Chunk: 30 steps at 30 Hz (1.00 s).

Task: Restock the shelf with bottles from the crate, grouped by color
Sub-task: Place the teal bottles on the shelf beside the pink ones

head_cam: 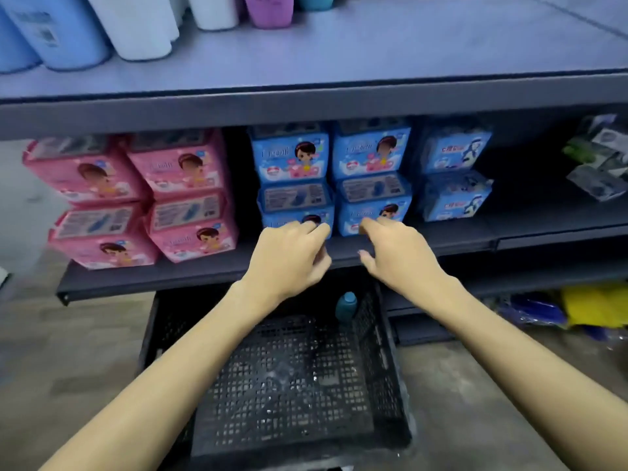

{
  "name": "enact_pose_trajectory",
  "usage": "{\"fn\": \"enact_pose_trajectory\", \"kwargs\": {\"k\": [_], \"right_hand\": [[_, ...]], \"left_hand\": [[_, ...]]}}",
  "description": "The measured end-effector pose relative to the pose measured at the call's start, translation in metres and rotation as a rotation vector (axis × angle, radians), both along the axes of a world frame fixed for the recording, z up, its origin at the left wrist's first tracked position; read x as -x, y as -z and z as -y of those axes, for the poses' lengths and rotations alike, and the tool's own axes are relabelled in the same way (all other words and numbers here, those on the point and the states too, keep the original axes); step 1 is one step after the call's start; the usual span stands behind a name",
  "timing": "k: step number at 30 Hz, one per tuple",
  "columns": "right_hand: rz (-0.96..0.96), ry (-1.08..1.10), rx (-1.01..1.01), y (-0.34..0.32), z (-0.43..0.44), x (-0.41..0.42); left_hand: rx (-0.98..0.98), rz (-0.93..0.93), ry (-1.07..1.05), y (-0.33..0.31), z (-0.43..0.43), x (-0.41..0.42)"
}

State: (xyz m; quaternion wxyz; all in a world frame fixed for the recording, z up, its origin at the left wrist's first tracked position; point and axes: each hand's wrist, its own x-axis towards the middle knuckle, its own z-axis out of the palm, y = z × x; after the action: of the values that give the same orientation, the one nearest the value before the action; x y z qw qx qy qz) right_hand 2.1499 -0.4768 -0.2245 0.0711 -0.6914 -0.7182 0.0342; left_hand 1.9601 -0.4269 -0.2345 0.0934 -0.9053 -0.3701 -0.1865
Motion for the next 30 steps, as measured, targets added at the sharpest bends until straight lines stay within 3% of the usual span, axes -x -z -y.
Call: {"fn": "enact_pose_trajectory", "kwargs": {"k": [7, 15, 24, 30], "right_hand": [[-0.081, 0.059, 0.375, 0.11, 0.001, 0.012], [-0.204, 0.212, 0.55, 0.184, -0.01, 0.032], [-0.363, 0.55, 0.526, 0.284, -0.031, 0.034], [-0.393, 0.543, 0.351, 0.319, -0.02, 0.03]], "left_hand": [[0.152, -0.102, 0.011, 0.089, 0.005, -0.002], [0.29, -0.134, -0.038, 0.151, 0.012, -0.011], [0.369, -0.189, -0.079, 0.209, 0.006, -0.022], [0.434, -0.295, -0.084, 0.244, 0.016, -0.028]]}}
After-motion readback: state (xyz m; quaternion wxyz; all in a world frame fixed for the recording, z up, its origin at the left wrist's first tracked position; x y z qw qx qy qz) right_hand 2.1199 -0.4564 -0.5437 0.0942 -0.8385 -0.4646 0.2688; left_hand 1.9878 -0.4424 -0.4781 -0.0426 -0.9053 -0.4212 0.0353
